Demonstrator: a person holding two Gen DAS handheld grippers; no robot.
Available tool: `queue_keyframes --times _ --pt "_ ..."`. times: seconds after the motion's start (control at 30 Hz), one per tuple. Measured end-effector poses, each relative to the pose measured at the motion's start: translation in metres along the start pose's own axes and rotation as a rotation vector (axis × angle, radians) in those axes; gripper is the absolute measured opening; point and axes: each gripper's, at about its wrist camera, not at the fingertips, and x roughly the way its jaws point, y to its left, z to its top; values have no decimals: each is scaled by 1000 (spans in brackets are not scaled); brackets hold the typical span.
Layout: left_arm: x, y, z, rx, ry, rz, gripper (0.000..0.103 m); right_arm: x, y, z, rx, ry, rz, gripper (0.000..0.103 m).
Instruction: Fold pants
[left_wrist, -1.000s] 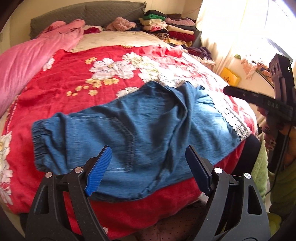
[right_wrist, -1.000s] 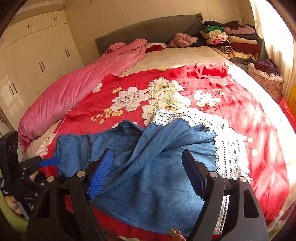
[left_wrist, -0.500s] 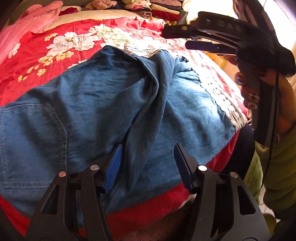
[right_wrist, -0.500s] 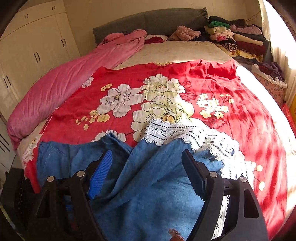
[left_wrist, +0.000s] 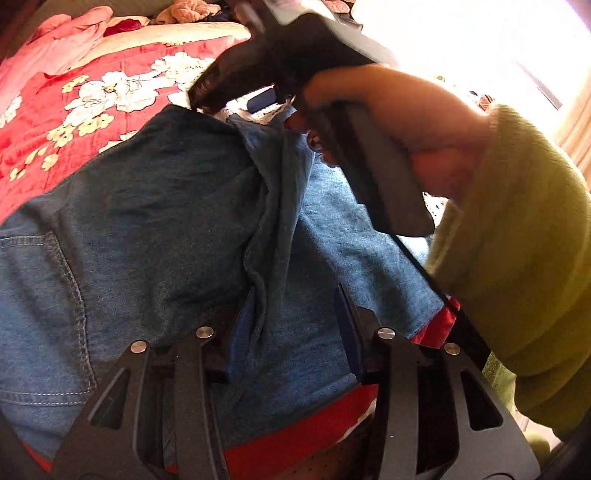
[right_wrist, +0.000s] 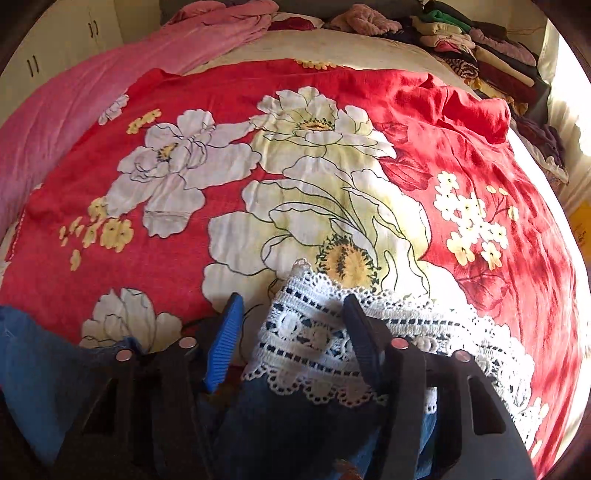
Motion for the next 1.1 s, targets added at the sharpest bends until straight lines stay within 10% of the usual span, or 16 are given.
queue_keyframes --times 0.1,0.33,0.57,0.77,1.1 --pt "-3 2 -2 8 -8 10 37 -15 -23 -2 96 -37 105 10" --pt "-8 2 -7 36 -38 57 61 -107 -87 -36 221 -230 178 9" --pt "-10 8 -2 44 -64 110 61 -181 -141 -112 335 -322 219 9" --pt "-14 2 -3 97 -84 129 10 -188 -158 -183 414 -265 205 9" --pt "-30 0 -14 142 -78 139 5 -208 -149 -243 449 -213 225 9"
